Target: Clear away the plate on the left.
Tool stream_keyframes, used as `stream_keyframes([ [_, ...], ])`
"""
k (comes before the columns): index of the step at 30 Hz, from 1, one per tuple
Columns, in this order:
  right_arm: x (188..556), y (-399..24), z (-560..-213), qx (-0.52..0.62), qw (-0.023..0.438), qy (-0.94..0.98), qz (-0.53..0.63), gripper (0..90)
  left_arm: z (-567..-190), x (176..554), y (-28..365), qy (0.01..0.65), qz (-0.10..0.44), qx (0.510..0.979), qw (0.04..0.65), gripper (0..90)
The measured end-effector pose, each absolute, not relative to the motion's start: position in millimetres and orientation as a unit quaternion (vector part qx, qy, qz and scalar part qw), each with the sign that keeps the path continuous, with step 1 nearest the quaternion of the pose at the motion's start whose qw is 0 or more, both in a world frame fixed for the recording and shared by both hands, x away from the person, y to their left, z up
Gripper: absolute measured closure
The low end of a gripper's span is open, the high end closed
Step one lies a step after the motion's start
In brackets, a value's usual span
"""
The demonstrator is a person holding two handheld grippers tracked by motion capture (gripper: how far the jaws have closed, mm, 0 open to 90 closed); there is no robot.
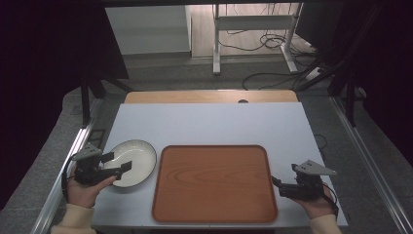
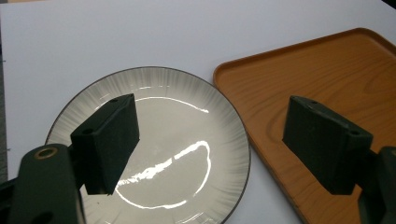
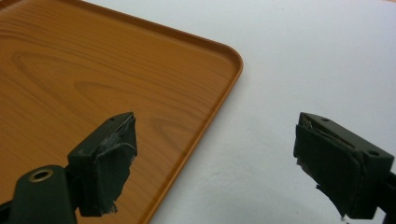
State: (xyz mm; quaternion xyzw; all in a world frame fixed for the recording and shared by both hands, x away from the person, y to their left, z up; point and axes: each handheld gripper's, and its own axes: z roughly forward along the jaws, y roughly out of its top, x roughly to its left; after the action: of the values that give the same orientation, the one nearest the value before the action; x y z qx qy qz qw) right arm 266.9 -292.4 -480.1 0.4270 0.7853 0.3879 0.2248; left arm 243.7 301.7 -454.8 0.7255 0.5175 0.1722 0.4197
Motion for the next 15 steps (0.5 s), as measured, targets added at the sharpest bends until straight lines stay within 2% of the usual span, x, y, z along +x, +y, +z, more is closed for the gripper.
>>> stream_keyframes([
  [15,267.4,-291.8,-481.5,0.426,0.227,0.788,0.383,13.8,-461.1,256.8,317.3,0.541,0.173,0.718,0.403,19.8],
])
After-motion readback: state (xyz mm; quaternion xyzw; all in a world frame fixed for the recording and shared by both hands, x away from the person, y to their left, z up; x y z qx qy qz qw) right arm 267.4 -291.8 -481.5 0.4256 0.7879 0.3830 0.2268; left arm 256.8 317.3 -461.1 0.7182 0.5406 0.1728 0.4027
